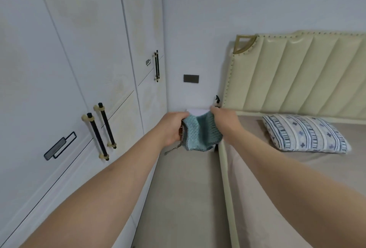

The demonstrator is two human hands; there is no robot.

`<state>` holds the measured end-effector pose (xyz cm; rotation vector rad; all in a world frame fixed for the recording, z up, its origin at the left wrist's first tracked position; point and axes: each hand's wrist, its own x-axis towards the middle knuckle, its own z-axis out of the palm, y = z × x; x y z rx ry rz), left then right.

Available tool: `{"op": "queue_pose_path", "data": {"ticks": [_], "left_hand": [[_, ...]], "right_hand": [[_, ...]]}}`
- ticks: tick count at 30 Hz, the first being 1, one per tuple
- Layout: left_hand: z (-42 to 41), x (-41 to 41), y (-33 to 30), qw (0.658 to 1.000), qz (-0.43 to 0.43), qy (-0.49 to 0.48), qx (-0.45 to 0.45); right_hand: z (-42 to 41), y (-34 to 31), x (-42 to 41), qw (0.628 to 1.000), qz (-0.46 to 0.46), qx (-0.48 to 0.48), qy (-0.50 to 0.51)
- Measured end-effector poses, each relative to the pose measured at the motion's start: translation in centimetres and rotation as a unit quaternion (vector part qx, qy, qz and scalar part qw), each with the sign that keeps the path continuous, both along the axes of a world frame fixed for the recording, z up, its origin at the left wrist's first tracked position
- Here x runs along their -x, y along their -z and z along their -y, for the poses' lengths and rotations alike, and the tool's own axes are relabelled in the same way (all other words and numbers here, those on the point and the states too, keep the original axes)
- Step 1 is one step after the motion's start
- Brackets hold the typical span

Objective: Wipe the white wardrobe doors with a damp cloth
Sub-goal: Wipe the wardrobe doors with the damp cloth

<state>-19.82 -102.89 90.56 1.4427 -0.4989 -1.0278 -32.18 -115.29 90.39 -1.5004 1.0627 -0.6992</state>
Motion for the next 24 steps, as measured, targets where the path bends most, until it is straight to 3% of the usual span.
{"op": "queue_pose_path", "data": {"ticks": [3, 9, 12, 16, 21, 24], "left_hand": [[4.8, -0.8, -0.8, 1.000, -0.013, 0.009, 0.017], [14.3, -4.9, -1.8, 0.999, 0.002, -0.029, 0.018], [20.5, -5.9, -2.5, 0.995, 0.094, -0.024, -0.030], [28.1, -8.5, -3.7, 0.977, 0.195, -0.050, -0.070], [32.7, -13.1, -4.3, 0.964, 0.216, -0.126, -0.093], [34.6, -16.2, -4.5, 0.977, 0.148, -0.088, -0.127]], "right_hand": [[1.8, -0.2, -3.5, 0.995, -0.007, 0.038, -0.094], [11.9, 1.6, -7.1, 0.954, 0.098, -0.005, -0.284], [18.0, 2.1, -9.5, 0.964, 0.088, 0.058, -0.244], [26.2, 1.3, -12.4, 0.976, 0.079, 0.033, -0.198], [33.1, -1.4, -15.7, 0.967, 0.107, -0.090, -0.211], [35.8, -2.6, -18.4, 0.952, 0.117, -0.133, -0.250]]}}
